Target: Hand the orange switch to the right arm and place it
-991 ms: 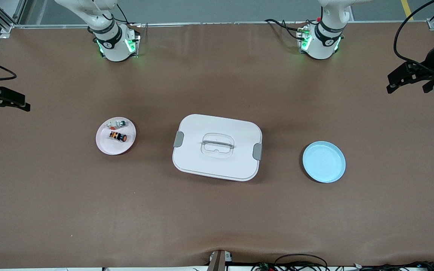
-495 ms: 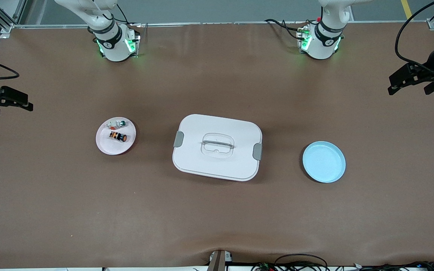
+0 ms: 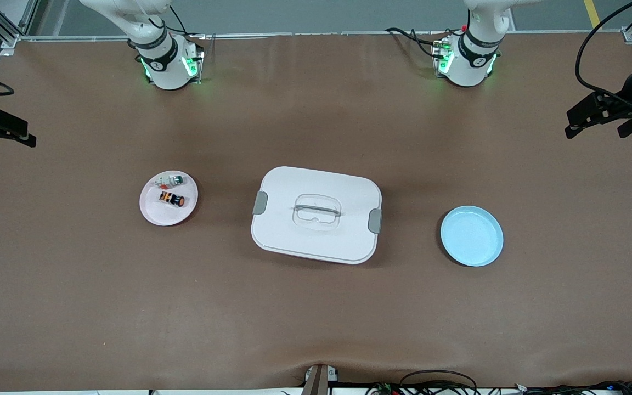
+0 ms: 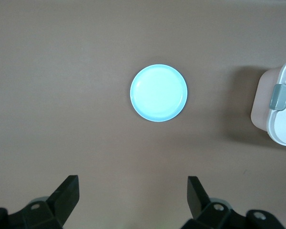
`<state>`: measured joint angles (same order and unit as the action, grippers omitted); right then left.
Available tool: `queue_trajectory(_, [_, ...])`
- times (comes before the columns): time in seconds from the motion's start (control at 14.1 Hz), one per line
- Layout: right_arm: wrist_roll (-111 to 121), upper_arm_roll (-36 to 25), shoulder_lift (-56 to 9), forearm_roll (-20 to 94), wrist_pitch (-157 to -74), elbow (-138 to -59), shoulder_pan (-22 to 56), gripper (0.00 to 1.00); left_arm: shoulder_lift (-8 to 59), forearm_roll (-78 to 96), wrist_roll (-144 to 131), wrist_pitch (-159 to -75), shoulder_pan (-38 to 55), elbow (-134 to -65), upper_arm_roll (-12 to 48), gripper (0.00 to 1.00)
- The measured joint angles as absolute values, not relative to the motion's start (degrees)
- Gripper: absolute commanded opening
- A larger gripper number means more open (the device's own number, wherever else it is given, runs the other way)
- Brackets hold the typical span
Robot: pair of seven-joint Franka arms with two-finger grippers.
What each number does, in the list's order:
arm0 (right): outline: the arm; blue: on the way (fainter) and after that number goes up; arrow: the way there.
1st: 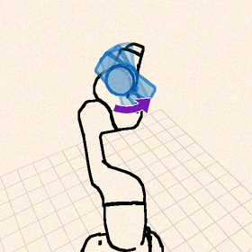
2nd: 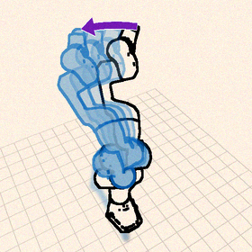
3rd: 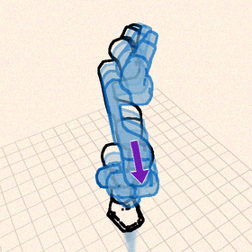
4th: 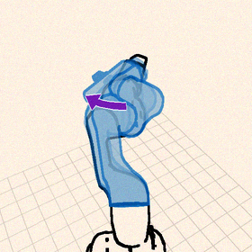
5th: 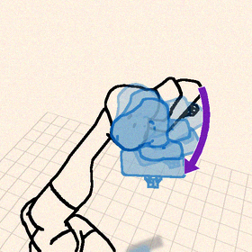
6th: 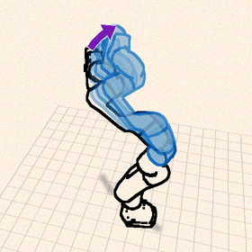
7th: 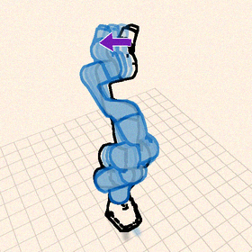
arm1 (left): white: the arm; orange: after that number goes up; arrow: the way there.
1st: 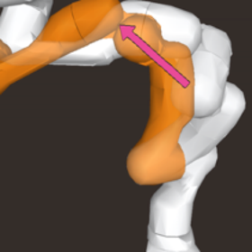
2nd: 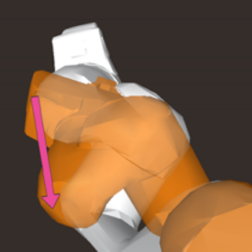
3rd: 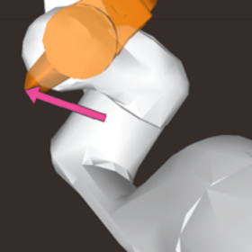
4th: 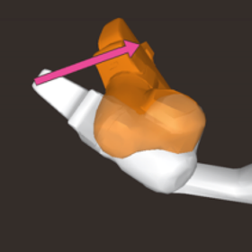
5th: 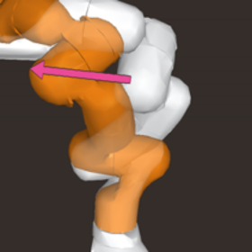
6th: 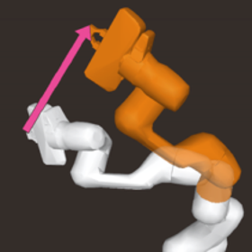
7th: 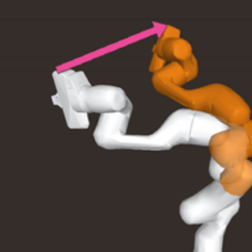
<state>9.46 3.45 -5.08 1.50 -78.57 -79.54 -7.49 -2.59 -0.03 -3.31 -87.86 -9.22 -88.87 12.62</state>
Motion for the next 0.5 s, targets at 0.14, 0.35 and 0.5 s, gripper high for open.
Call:
queue_trajectory(0.14, [9.46,3.52,-4.41,1.5,-78.58,-80.46,-7.47,1.0,-2.59,-0.03,-3.38,-87.85,-9.22,-88.86,12.62,1.0])
queue_trajectory(0.35, [9.49,3.55,-2.78,1.51,-80.67,-83.25,-7.3,1.0,-2.59,-0.03,-4.49,-87.76,-9.25,-88.86,12.62,1.0])
queue_trajectory(0.5, [9.49,3.63,-1.11,1.51,-81.71,-85.6,-6.72,1.0,-2.58,-0.04,-4.63,-87.76,-9.33,-88.86,12.61,1.0])
